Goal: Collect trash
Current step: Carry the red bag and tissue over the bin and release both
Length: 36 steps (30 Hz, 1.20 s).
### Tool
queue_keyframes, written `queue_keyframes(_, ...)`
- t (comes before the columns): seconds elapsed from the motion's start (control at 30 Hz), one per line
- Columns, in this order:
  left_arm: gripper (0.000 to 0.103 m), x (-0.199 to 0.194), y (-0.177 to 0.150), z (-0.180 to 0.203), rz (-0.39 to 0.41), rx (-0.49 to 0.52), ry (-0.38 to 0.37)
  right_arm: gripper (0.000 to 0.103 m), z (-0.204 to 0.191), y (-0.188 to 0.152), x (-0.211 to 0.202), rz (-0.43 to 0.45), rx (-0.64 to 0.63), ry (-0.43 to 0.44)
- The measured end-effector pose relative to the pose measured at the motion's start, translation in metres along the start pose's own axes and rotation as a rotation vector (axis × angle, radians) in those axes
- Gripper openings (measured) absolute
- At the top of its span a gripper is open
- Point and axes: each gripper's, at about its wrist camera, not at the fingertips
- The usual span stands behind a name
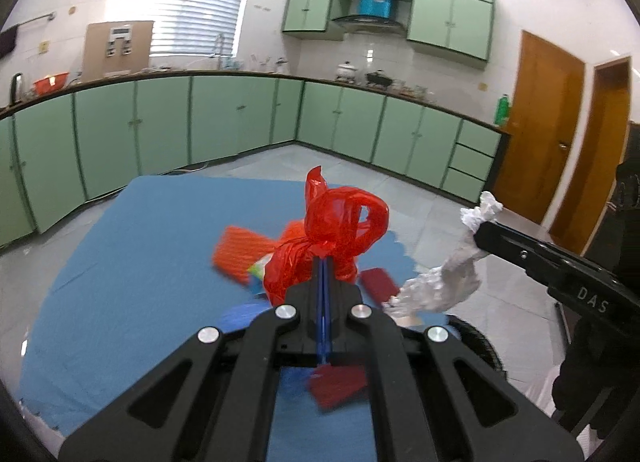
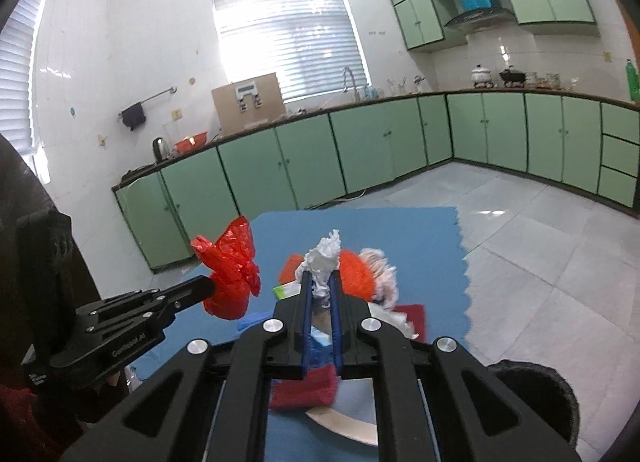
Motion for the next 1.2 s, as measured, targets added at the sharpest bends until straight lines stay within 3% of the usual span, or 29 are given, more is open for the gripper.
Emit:
queue_keyframes(0.33,0.000,0.028,-0.006,0.071,-0.022,0.046,-0.178,0.008,0.050,0.006,-0.045,0.036,0.023,-0.144)
queue_keyframes(0.6,0.000,0.062,-0.028,0.123,-0.085,0.072,-0.303,0.008,0.098,-0.004,-0.073,0.029,0.079,-0.248)
queue_keyframes(0.97,0.000,0.119,-0.071,0.180,-0.167,0.114,-0.410,0.008,0.162,-0.041,-0.084,-0.034,0.163,-0.371)
queue_keyframes(1.2,0.000,0.144,-0.084,0.196,-0.199,0.139,-0.414,0.008,0.188,-0.058,-0.076,-0.084,0.180,-0.415)
Point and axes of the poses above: each gripper's, at about its wrist camera, not at the fingertips, and x roughly the way its jaws point, z to its right, y to its top, and after that the axes turned 7 degrees about z, right-handed
